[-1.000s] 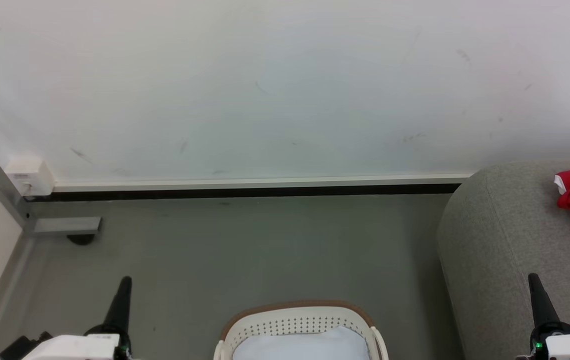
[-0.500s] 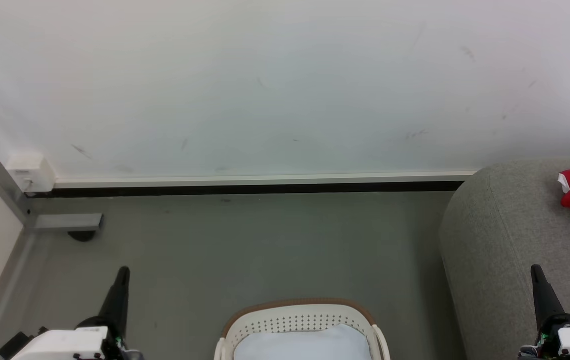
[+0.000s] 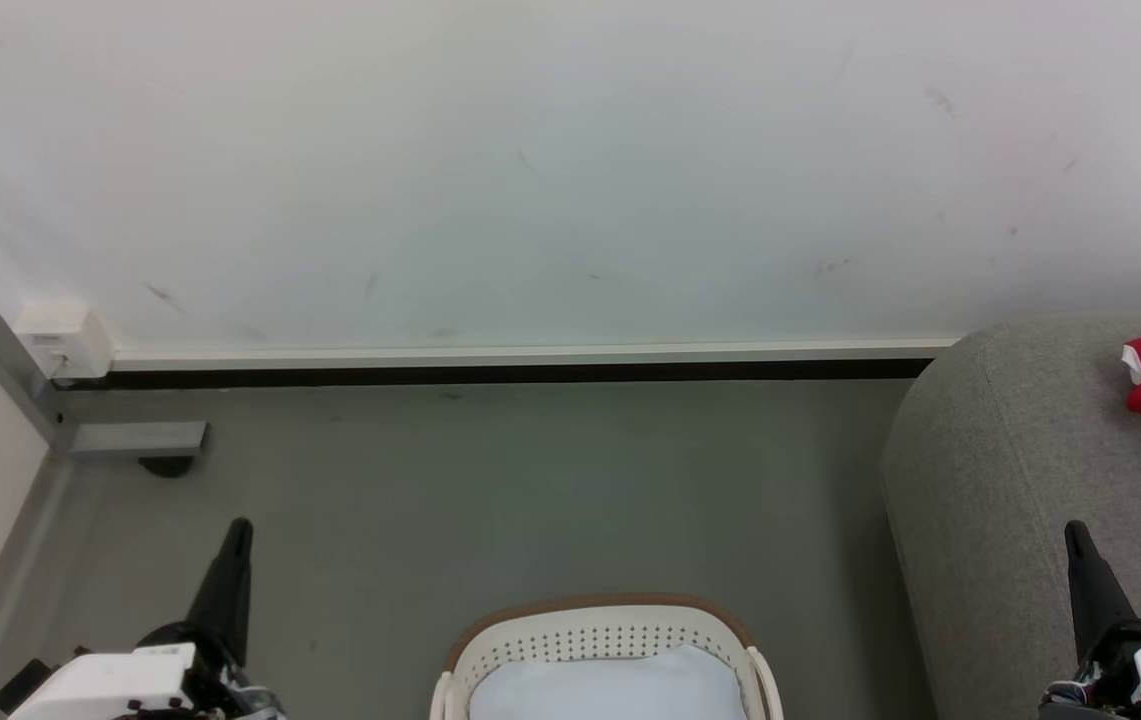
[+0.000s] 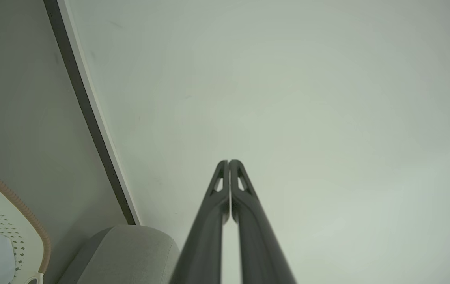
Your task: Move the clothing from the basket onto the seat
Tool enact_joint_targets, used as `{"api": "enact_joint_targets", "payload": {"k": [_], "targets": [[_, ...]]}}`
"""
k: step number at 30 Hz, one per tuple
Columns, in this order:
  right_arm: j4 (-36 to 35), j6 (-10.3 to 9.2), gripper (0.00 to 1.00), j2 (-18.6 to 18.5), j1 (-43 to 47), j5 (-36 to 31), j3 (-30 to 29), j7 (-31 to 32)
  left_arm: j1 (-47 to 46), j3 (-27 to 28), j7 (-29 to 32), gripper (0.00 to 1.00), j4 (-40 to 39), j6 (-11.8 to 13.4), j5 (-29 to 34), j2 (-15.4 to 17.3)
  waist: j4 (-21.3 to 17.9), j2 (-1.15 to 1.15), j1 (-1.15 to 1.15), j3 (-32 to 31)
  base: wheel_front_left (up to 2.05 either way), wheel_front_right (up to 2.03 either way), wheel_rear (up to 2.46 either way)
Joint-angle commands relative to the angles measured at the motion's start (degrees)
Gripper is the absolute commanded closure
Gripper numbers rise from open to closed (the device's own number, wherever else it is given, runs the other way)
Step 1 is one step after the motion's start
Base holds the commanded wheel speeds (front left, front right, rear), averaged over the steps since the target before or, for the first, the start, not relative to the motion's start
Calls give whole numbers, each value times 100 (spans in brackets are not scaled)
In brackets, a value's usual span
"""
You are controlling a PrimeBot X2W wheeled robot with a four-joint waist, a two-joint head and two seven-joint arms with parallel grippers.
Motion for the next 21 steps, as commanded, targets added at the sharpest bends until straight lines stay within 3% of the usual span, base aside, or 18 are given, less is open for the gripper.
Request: {"api": "enact_joint_targets", "payload": {"k": [1, 21], "targets": [[-21, -12, 100, -62, -79, 102, -12, 27, -60, 23, 23, 100, -19, -15, -125, 7, 1, 0, 0, 2, 0, 0, 0], [-23, -12, 100, -104, -58, 163, 72, -52, -57, 19, 23, 100, -17, -15, -117, 9, 2, 0, 0, 3, 0, 0, 0]]}}
